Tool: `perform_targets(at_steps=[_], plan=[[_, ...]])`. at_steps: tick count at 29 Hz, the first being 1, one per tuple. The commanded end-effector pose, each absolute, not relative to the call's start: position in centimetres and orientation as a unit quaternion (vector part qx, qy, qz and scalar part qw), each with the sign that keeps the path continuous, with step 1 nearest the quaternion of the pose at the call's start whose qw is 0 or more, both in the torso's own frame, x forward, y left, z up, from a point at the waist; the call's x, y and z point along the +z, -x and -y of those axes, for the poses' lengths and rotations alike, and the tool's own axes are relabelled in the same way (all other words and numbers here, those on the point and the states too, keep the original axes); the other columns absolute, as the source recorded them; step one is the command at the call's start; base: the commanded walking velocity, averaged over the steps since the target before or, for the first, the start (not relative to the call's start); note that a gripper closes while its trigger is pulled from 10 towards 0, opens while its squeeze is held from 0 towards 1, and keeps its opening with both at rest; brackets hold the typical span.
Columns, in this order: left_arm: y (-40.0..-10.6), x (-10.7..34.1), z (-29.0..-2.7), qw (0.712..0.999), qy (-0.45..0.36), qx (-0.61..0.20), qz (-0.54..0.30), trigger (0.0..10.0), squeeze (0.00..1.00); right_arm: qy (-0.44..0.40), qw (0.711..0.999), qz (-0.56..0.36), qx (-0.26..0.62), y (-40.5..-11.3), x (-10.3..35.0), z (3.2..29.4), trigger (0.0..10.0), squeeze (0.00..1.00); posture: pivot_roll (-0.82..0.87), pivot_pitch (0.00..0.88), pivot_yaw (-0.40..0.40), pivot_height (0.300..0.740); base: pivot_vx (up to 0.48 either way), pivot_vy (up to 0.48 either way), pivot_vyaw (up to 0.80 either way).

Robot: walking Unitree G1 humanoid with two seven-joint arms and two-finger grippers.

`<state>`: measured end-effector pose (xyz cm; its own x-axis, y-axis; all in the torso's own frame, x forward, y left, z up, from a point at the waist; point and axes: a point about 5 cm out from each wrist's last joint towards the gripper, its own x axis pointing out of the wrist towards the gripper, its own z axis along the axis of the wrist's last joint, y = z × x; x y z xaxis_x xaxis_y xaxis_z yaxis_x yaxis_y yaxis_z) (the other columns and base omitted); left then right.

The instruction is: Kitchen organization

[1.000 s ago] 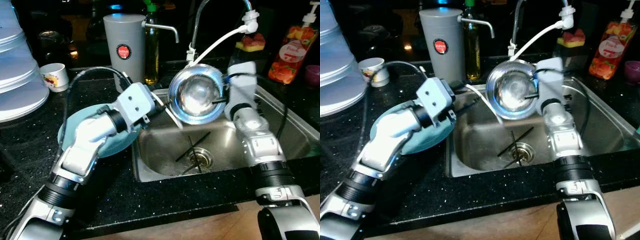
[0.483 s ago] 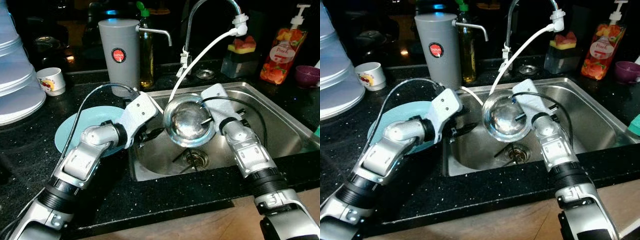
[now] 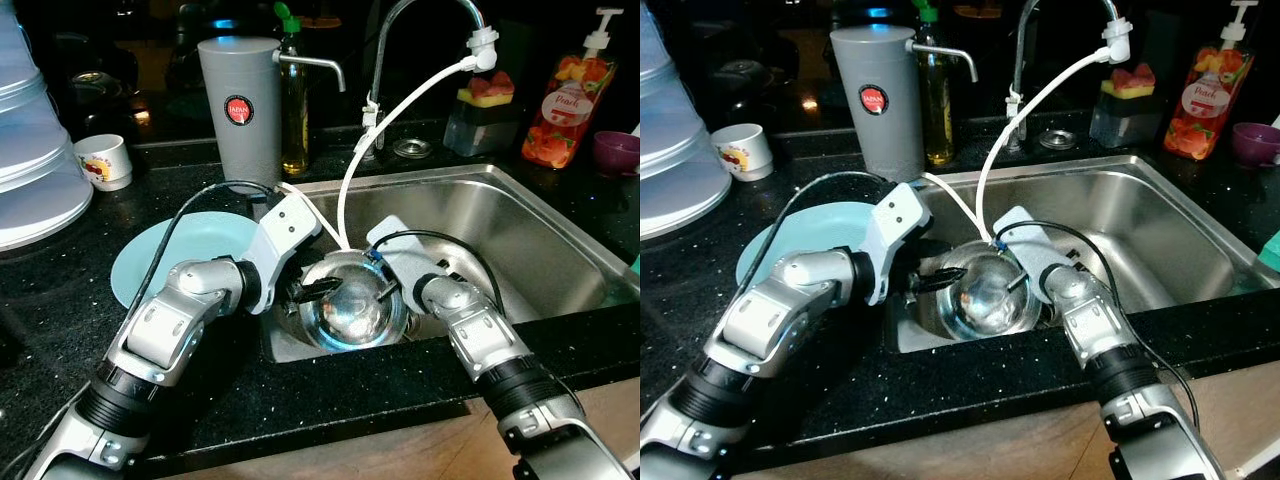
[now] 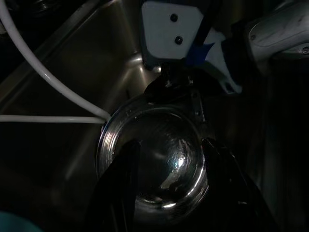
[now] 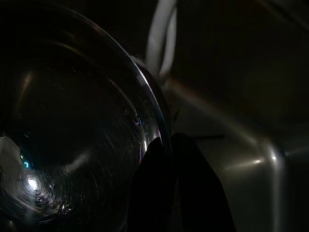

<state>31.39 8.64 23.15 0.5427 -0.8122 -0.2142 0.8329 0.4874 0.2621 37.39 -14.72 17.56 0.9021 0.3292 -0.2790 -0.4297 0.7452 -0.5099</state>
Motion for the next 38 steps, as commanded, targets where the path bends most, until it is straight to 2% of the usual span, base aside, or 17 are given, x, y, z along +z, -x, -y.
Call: perform_targets(at_steps=[1,2,3,5,11,12,13,14,17,20,21,24,27,31,32,34,38], plan=[[-31.1,22.7,-8.7,0.860,-0.170,-0.479,-0.046,10.0,0.00,0.286,0.928,-0.096,0.220,-37.1,17.3,14.3,10.0,0.44,-0.01,0.024,0.024,0.740,0.000,0.000,0.00],[-31.1,22.7,-8.7,0.860,-0.170,-0.479,-0.046,10.0,0.00,0.286,0.928,-0.096,0.220,-37.1,17.3,14.3,10.0,0.44,-0.01,0.024,0.024,0.740,0.000,0.000,0.00],[-31.1,22.7,-8.7,0.861,-0.169,-0.478,-0.048,10.0,0.00,0.284,0.927,-0.099,0.222,-37.1,17.3,14.3,10.0,0.71,-0.01,0.025,0.024,0.740,0.000,0.000,0.00],[-31.0,22.8,-8.8,0.862,-0.168,-0.475,-0.050,10.0,0.00,0.282,0.927,-0.102,0.224,-37.1,17.3,14.3,10.0,1.00,-0.01,0.027,0.022,0.740,0.000,0.000,0.00],[-30.9,22.8,-9.0,0.863,-0.174,-0.471,-0.052,10.0,0.00,0.274,0.929,-0.101,0.229,-37.0,17.5,14.0,10.0,0.99,-0.01,0.029,0.022,0.740,0.000,0.000,0.00],[-31.1,22.9,-9.2,0.868,-0.177,-0.462,-0.049,10.0,0.00,0.275,0.930,-0.097,0.225,-37.1,17.7,14.0,10.0,0.56,-0.01,0.029,0.022,0.740,0.000,0.000,0.00],[-31.5,23.3,-9.6,0.879,-0.178,-0.440,-0.040,10.0,0.00,0.274,0.932,-0.091,0.218,-37.3,18.0,14.0,10.0,0.00,-0.01,0.031,0.028,0.740,0.000,0.000,0.00],[-31.5,23.3,-9.6,0.879,-0.178,-0.440,-0.040,10.0,0.00,0.274,0.932,-0.091,0.218,-37.3,18.0,14.0,10.0,0.00,-0.01,0.031,0.028,0.740,0.000,0.000,0.00],[-33.6,25.5,-12.1,0.935,-0.160,-0.316,0.009,10.0,0.00,0.258,0.944,-0.069,0.196,-37.6,19.0,14.1,10.0,0.00,-0.01,0.033,0.030,0.740,0.000,0.000,0.00],[-34.3,26.4,-13.7,0.953,-0.147,-0.262,0.027,10.0,0.00,0.251,0.947,-0.063,0.189,-37.7,19.2,14.2,10.0,0.00,-0.01,0.034,0.030,0.740,0.000,0.000,0.00],[-34.8,27.1,-16.0,0.970,-0.132,-0.200,0.039,10.0,0.97,0.242,0.951,-0.057,0.185,-37.7,19.5,14.2,10.0,0.00,-0.01,0.037,0.030,0.740,0.000,0.000,0.00],[-35.1,27.6,-19.5,0.986,-0.110,-0.119,0.041,10.0,1.00,0.231,0.955,-0.049,0.180,-37.8,19.7,14.2,10.0,0.00,0.00,0.042,0.028,0.740,0.000,0.000,0.00],[-34.7,27.5,-24.7,0.995,-0.092,-0.031,0.009,10.0,1.00,0.211,0.959,-0.037,0.185,-37.8,20.1,13.9,10.0,0.00,0.00,0.049,0.027,0.740,0.000,0.000,0.00],[-34.4,27.2,-26.2,0.998,-0.067,-0.010,-0.007,10.0,1.00,0.196,0.962,-0.033,0.189,-37.9,20.2,13.6,10.0,0.00,0.00,0.053,0.028,0.740,0.000,0.000,0.00],[-34.0,26.4,-28.3,0.999,-0.004,0.021,-0.035,10.0,0.00,0.180,0.964,-0.029,0.193,-37.9,20.4,13.3,10.0,0.00,0.01,0.057,0.027,0.740,0.000,0.000,0.00],[-34.0,26.4,-28.3,0.999,-0.004,0.021,-0.035,10.0,0.00,0.180,0.964,-0.029,0.193,-37.9,20.4,13.3,10.0,0.00,0.01,0.057,0.027,0.740,0.000,0.000,0.00],[-33.4,25.0,-30.5,0.992,0.112,0.025,-0.057,10.0,0.00,0.169,0.966,-0.026,0.193,-37.8,20.5,12.9,10.0,0.00,0.01,0.060,0.024,0.740,0.000,0.000,0.00]])
